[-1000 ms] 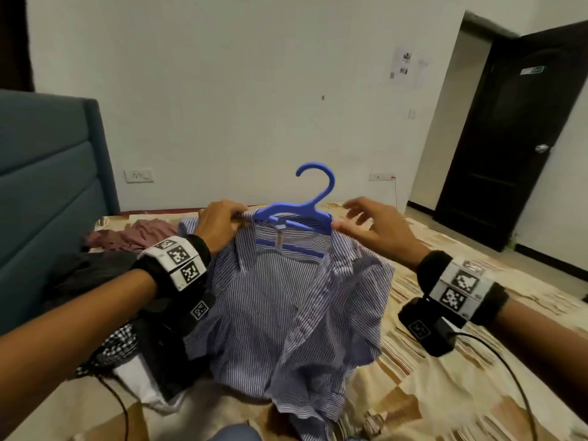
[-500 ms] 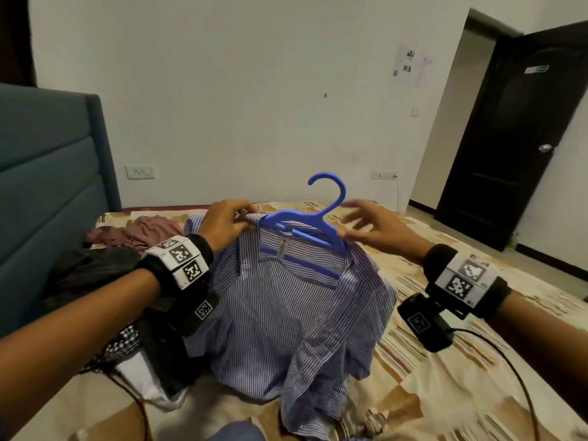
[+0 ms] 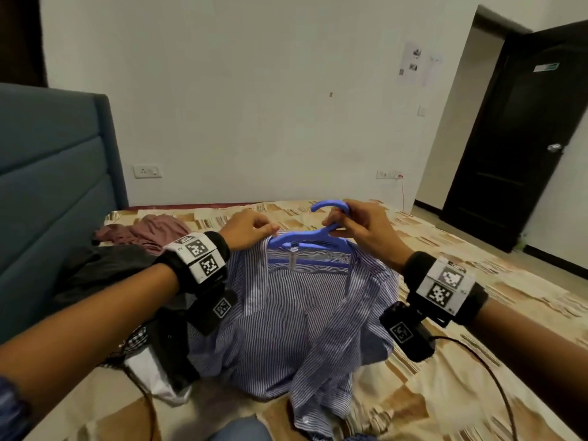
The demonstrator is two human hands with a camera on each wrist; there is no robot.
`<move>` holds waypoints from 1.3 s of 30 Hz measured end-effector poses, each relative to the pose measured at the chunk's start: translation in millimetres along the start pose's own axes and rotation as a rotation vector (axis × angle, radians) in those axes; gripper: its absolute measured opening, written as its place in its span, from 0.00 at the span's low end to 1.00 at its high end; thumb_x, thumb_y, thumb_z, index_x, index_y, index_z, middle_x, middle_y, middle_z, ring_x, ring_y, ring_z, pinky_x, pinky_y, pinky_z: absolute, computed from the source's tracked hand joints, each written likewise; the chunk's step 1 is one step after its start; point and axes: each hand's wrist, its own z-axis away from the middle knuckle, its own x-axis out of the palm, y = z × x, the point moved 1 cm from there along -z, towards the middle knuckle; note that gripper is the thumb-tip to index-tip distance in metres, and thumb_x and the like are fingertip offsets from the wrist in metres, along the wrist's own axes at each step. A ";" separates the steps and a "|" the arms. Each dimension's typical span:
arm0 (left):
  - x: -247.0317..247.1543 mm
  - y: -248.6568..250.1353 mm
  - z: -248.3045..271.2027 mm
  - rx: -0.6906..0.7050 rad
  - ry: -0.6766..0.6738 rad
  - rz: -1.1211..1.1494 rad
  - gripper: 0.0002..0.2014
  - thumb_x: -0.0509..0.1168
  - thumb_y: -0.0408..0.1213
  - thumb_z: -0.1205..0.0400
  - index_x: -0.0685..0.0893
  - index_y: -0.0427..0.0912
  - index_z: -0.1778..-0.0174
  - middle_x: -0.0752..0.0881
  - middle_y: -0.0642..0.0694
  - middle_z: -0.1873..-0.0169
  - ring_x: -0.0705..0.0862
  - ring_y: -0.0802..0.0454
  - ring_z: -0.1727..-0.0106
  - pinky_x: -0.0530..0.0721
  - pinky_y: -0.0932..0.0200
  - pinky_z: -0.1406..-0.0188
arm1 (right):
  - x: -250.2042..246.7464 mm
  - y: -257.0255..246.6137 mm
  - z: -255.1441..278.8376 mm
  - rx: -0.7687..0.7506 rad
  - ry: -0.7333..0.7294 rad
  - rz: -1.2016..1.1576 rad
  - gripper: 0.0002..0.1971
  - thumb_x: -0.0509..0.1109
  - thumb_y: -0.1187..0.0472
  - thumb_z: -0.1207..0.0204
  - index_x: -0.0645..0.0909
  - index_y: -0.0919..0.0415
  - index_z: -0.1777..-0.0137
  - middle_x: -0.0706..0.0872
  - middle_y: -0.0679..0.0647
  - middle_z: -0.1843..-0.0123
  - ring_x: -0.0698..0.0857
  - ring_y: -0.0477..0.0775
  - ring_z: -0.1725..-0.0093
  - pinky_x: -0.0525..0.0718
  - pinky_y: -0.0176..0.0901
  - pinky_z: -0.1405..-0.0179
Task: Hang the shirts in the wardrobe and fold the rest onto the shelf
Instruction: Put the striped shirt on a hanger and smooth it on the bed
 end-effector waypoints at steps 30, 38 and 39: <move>50.5 39.9 28.1 -0.105 -0.606 0.123 0.29 0.38 0.55 0.14 0.82 0.44 0.49 0.83 0.39 0.45 0.82 0.47 0.48 0.80 0.54 0.46 | 8.2 21.8 34.9 -0.221 0.166 0.351 0.12 0.68 0.82 0.33 0.85 0.68 0.54 0.89 0.55 0.60 0.87 0.54 0.61 0.84 0.40 0.58; 28.7 -7.7 24.0 0.102 -0.361 -0.179 0.33 0.54 0.68 0.26 0.81 0.38 0.55 0.82 0.37 0.60 0.77 0.49 0.63 0.74 0.61 0.62 | -11.4 27.3 16.9 -0.064 0.349 0.308 0.08 0.64 0.77 0.25 0.83 0.69 0.51 0.84 0.51 0.65 0.84 0.37 0.67 0.82 0.24 0.65; 28.9 -14.3 22.2 0.101 -0.292 -0.204 0.27 0.58 0.57 0.21 0.84 0.33 0.52 0.85 0.35 0.56 0.81 0.45 0.58 0.77 0.56 0.56 | -10.7 25.8 15.6 -0.064 0.342 0.298 0.08 0.64 0.77 0.24 0.83 0.70 0.51 0.84 0.49 0.65 0.84 0.35 0.66 0.82 0.25 0.65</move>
